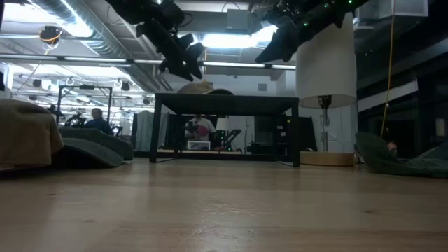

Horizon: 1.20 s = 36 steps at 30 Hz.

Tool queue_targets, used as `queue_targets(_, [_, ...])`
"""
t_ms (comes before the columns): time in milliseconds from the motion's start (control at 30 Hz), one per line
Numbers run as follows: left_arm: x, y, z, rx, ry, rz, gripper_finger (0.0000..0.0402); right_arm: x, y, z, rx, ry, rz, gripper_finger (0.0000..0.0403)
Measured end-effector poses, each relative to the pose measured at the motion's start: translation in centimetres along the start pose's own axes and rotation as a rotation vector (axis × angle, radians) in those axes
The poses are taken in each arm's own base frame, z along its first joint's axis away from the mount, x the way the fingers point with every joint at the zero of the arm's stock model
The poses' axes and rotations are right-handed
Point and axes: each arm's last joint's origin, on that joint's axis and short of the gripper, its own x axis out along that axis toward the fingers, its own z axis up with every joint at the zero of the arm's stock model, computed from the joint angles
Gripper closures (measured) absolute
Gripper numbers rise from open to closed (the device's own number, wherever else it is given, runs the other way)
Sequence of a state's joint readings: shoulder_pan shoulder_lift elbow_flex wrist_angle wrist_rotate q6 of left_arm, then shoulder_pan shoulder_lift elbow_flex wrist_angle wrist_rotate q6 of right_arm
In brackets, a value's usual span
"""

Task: Pick & Place hat
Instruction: Put the right brown cap on the shelf

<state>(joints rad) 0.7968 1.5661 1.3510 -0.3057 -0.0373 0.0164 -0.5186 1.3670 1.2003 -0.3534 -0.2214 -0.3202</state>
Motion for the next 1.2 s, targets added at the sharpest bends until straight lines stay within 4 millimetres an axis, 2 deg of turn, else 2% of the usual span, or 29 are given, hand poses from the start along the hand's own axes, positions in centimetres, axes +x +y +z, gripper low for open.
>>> queue_targets(133, [0.0, -0.1, 0.1, -0.014, -0.008, 0.018, 0.0171, 0.0, 0.0, -0.1, 0.002, 0.01, 0.003, 0.0395])
queue_targets(233, [0.0, 0.0, -0.2, -0.028, 0.026, 0.029, 0.0173, 0.0, 0.0, -0.1, 0.003, 0.01, 0.003, 0.0395])
queue_targets(400, [0.2, -0.2, -0.8, 0.019, 0.074, 0.142, 0.018, 0.0, 0.0, -0.1, 0.003, 0.011, 0.003, 0.0395])
queue_targets(533, [0.2, -0.4, -0.8, 0.025, 0.074, 0.131, 0.018, 0.0, 0.0, -0.1, 0.005, 0.013, 0.004, 0.0395])
queue_targets(767, [2.5, -0.7, -2.0, 0.008, 0.138, 0.093, 0.0181, 0.0, 0.1, -0.1, 0.011, 0.015, 0.005, 0.0395])
queue_targets(933, [2.9, -0.7, -2.2, 0.006, 0.147, 0.098, 0.0187, 0.0, 0.1, -0.2, 0.013, 0.024, 0.008, 0.0395])
queue_targets(1000, [2.9, -0.8, -2.2, -0.003, 0.147, 0.075, 0.0206, 0.0, 0.1, -0.2, 0.013, 0.024, 0.008, 0.0395])
queue_targets(1067, [2.9, -0.9, -2.3, -0.016, 0.148, 0.04, 0.0242, 0.0, 0.1, -0.2, 0.012, 0.024, 0.008, 0.0395])
queue_targets(1200, [2.9, -1.0, -2.3, -0.019, 0.148, -0.004, 0.0349, 0.0, 0.1, -0.2, 0.009, 0.024, 0.008, 0.0395])
